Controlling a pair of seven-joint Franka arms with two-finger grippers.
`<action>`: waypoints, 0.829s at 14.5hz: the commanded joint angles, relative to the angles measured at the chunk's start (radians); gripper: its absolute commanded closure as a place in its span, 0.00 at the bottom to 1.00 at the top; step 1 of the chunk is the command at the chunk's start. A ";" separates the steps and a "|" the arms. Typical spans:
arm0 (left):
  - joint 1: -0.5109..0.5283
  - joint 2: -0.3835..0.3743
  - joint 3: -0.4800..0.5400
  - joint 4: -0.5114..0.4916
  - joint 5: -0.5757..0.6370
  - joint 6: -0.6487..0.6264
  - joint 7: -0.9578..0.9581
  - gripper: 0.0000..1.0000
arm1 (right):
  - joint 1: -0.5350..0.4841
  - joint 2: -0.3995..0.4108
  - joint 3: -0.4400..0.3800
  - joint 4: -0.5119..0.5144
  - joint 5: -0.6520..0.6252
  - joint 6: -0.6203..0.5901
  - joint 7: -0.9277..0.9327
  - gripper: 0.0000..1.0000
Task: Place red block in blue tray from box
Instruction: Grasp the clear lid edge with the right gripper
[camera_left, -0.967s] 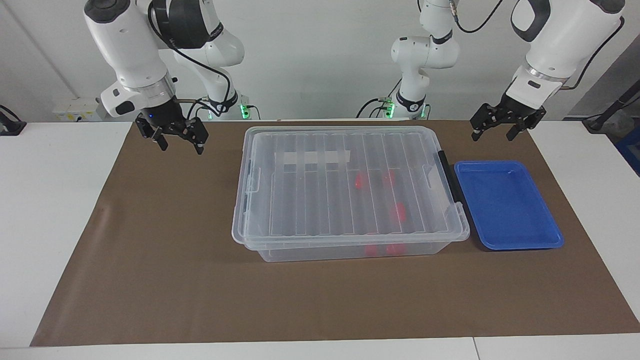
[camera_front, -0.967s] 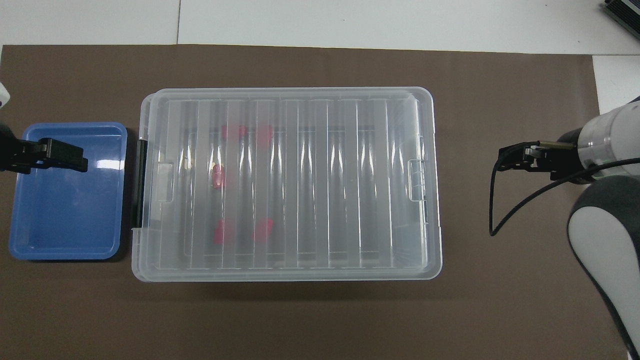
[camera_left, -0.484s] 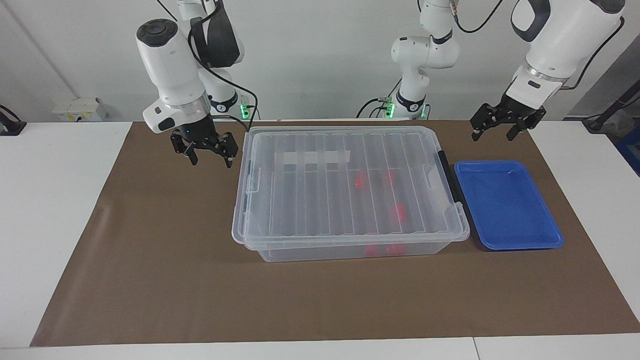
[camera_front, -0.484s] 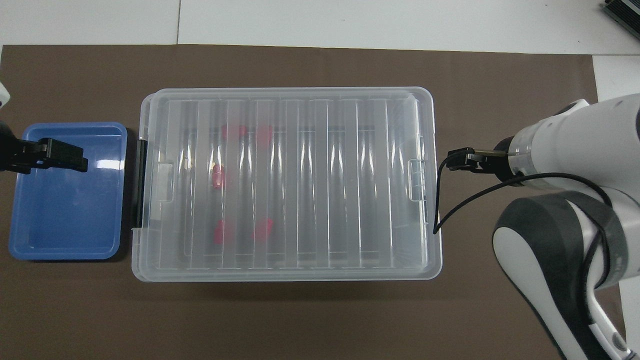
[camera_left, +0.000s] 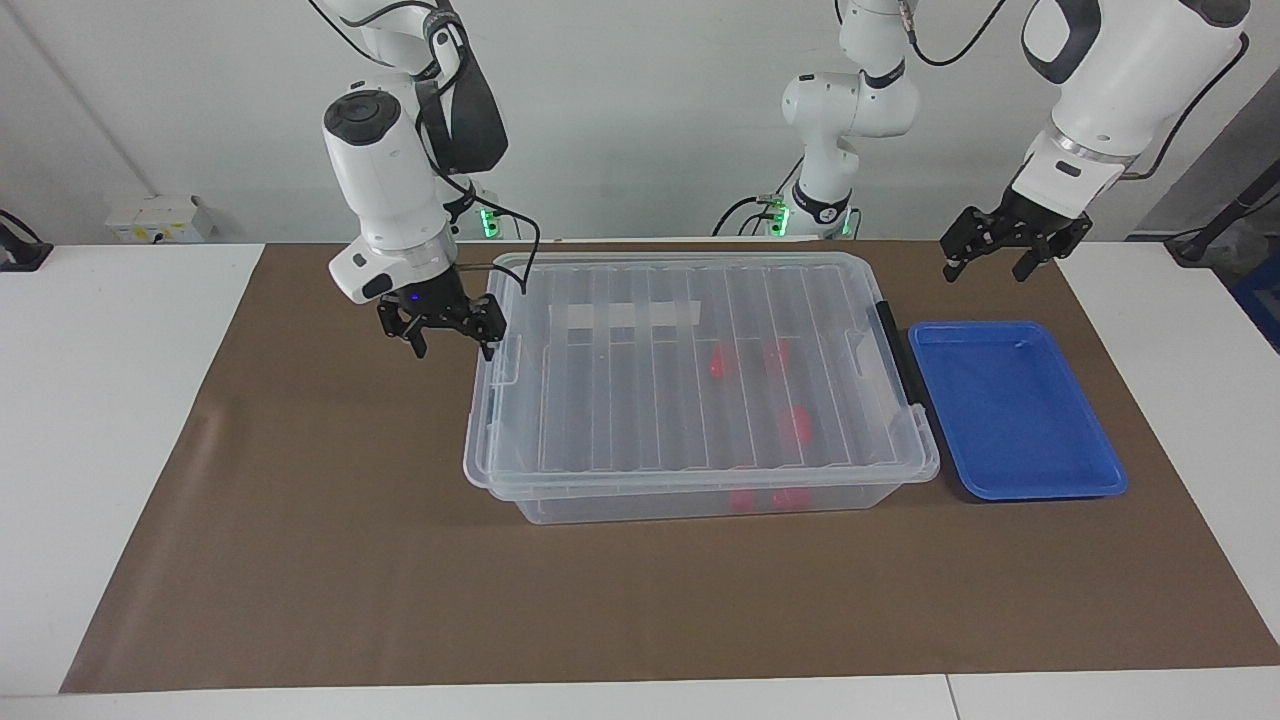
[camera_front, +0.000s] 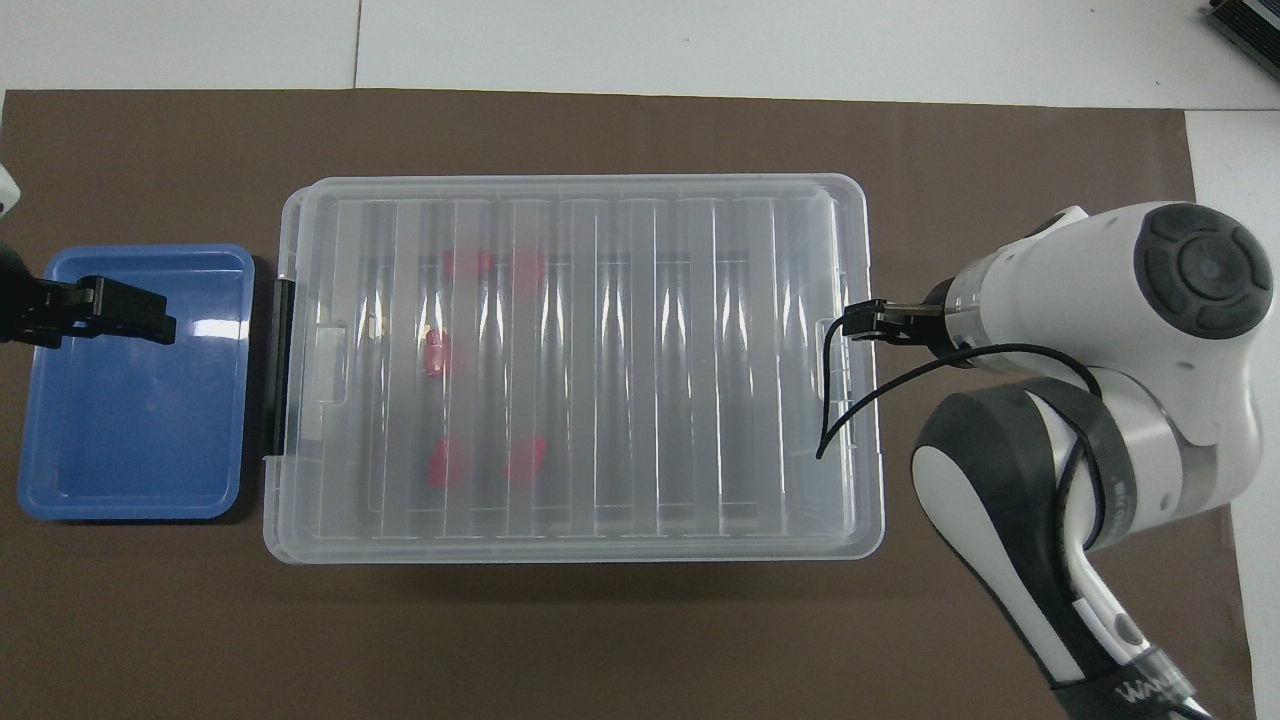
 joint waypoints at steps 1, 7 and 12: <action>0.005 -0.020 -0.006 -0.021 0.015 0.013 -0.011 0.00 | 0.028 0.010 -0.001 -0.011 0.014 0.028 0.012 0.00; 0.005 -0.020 -0.007 -0.021 0.015 0.013 -0.009 0.00 | 0.017 0.010 -0.002 -0.038 0.014 0.039 -0.030 0.00; 0.005 -0.020 -0.007 -0.021 0.015 0.013 -0.011 0.00 | -0.046 0.001 -0.002 -0.047 0.014 -0.009 -0.042 0.00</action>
